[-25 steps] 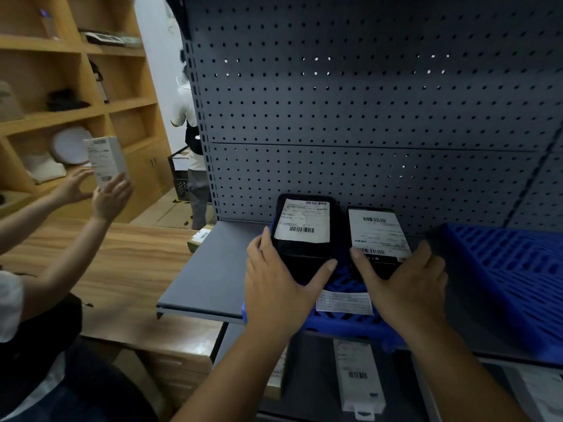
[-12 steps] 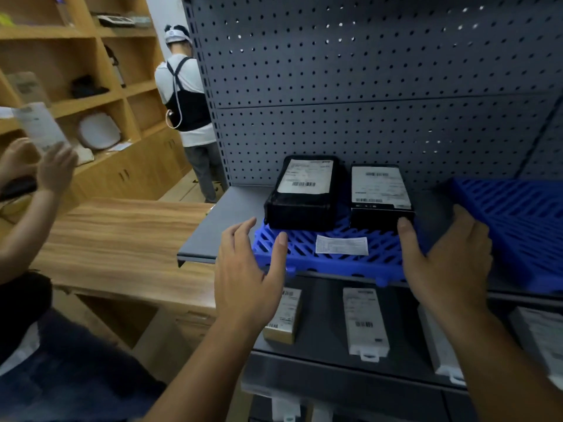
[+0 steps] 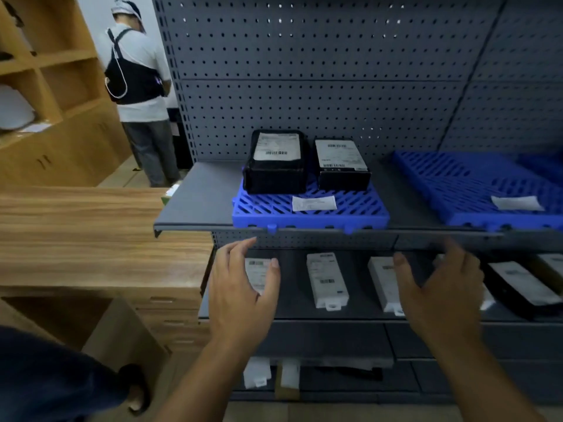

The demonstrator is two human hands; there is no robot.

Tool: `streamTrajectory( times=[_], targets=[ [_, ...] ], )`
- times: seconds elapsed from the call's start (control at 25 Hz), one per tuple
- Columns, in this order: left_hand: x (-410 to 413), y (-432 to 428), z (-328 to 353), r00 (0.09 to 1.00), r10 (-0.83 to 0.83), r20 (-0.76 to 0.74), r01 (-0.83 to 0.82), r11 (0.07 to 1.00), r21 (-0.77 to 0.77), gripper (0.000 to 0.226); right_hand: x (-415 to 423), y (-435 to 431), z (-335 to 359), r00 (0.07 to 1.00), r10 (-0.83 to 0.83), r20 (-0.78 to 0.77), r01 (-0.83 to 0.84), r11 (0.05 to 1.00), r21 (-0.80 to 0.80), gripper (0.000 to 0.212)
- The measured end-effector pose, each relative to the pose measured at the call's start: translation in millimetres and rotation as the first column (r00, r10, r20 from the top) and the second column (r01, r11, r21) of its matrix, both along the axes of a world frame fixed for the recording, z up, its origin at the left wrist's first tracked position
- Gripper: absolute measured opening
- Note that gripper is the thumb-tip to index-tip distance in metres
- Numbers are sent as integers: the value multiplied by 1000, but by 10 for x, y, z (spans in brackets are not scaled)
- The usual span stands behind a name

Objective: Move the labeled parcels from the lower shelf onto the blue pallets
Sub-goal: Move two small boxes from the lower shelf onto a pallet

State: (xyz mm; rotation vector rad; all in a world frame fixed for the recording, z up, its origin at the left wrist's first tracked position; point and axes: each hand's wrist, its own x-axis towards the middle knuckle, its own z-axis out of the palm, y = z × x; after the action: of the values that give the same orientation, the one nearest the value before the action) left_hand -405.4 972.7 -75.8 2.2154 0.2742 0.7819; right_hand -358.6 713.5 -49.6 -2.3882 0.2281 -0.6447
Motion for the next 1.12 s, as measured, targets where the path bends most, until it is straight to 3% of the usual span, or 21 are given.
streamTrajectory(
  times=[0.2,0.44,0.6,0.92,1.12],
  targets=[
    [-198,-144,-237,990,-30,-135,30,1000,1,48,-256,-155,-194,995,-2,-102,-6,997,-78,82],
    [-31,-279,-363,975,50,-216,-15,987,160,51,-123,-154,-374,982,70,-178,-92,988,-123,80],
    [255,-313,-617,943,150,-297,-73,965,253,72,230,-147,-670,955,126,-269,-157,983,-95,96],
    [992,228,-2175,846,372,-382,-262,914,310,125,1156,376,-2246,914,116,-390,-199,963,-181,132],
    [1116,390,-2944,884,364,-293,-280,915,292,128,1424,633,-3016,907,66,-417,-176,957,-232,138]
  ],
)
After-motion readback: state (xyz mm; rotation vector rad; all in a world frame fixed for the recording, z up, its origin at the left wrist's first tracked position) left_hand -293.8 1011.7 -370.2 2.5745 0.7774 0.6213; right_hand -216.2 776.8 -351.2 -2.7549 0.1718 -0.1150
